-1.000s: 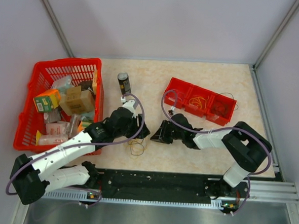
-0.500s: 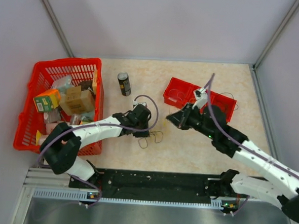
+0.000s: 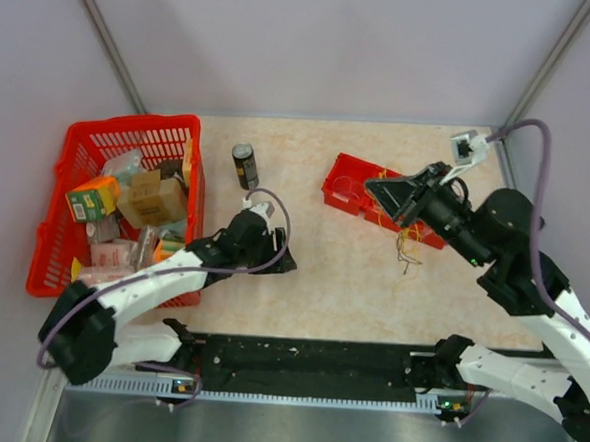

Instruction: Untangle the cables

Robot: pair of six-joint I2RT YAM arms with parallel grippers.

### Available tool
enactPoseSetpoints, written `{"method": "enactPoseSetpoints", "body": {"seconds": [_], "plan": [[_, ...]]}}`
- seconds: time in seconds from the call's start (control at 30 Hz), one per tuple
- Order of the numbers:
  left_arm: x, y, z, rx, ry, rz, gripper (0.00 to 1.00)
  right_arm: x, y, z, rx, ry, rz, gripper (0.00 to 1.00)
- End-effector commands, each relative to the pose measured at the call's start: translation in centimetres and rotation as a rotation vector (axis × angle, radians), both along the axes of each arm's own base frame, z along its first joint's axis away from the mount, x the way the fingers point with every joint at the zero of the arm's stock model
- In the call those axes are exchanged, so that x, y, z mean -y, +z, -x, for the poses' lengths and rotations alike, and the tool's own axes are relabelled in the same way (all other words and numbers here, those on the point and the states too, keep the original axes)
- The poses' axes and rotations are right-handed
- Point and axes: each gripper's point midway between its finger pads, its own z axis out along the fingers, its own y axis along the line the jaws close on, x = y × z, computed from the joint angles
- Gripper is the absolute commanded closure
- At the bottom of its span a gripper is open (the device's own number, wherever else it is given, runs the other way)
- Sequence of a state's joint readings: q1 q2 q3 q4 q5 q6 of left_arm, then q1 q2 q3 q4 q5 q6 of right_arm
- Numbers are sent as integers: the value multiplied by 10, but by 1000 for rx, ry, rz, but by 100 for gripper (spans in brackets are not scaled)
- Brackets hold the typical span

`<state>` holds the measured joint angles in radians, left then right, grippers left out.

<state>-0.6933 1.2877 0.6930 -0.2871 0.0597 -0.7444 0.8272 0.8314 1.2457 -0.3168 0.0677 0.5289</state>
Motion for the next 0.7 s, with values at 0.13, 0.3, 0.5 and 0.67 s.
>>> {"method": "enactPoseSetpoints", "body": {"seconds": [0.13,0.3,0.5,0.67], "plan": [[42,170,24,464,-320,467,16,-52,-13,10,-16,232,36,100],[50,194,12,524,-324,448,7,-74,0,31,-28,406,-106,100],[65,167,-26,420,-230,339,11,-81,6,48,-59,511,-192,100],[92,128,-12,291,-322,444,13,-62,58,58,44,479,-209,100]]}}
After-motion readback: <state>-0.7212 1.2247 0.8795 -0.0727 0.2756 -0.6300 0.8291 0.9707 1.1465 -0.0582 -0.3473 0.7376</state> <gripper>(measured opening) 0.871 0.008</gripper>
